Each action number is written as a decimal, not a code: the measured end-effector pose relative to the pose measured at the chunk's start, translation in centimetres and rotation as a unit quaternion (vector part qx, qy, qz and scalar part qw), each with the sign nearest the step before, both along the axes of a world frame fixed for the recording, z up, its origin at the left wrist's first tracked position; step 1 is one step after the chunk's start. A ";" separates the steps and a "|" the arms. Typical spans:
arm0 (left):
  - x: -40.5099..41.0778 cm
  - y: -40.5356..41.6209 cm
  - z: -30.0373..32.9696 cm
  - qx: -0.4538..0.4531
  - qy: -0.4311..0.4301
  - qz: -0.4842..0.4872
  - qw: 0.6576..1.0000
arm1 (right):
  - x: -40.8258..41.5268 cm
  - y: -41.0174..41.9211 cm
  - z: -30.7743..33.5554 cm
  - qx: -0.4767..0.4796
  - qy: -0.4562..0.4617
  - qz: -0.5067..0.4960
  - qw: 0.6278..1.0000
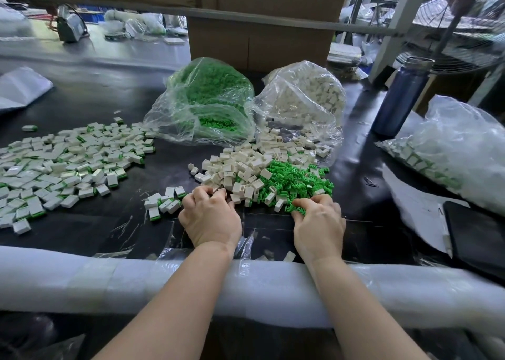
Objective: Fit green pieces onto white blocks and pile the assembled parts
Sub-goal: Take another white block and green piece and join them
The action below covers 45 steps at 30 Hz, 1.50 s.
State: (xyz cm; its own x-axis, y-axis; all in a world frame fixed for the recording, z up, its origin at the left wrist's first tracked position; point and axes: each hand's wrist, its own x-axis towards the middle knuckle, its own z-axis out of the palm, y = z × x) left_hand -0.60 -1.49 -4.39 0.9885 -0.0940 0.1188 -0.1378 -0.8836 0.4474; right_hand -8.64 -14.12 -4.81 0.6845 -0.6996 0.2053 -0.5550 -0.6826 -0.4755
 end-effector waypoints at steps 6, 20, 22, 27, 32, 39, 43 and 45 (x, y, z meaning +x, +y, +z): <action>0.0 0.0 0.0 -0.020 -0.009 0.010 1.000 | 0.0 0.0 0.1 -0.011 0.008 -0.003 1.000; 0.1 0.0 -0.2 -0.027 -0.008 0.004 1.000 | 0.1 0.0 0.1 -0.013 -0.017 0.014 1.000; 0.0 0.0 -0.1 -0.036 -0.021 0.005 0.999 | -0.1 0.1 0.2 -0.020 -0.032 0.030 0.999; -0.3 0.0 0.2 -0.166 -0.071 -0.039 0.983 | -0.3 0.4 0.5 0.016 -0.110 0.088 0.990; -0.4 -0.1 0.3 -0.290 0.007 -0.178 0.940 | -0.3 0.3 0.5 0.070 -0.161 0.117 0.978; -0.8 -0.4 0.3 -0.370 0.148 -0.278 0.874 | -0.4 0.1 0.7 0.174 -0.209 0.141 0.952; -0.6 -0.4 0.2 -0.361 0.151 -0.282 0.876 | -0.5 0.0 1.2 0.243 -0.250 0.173 0.921; -0.6 -0.4 0.2 -0.364 0.165 -0.288 0.871 | -0.6 0.0 1.4 0.263 -0.257 0.193 0.910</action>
State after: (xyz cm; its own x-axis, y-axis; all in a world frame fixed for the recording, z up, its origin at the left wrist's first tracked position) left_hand -1.15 -1.89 -4.18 0.7940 -0.6035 0.0729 -0.2227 -0.1772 0.9586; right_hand -9.28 -14.13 -3.43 0.8079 -0.5219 0.2737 0.0646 -0.3832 -0.9214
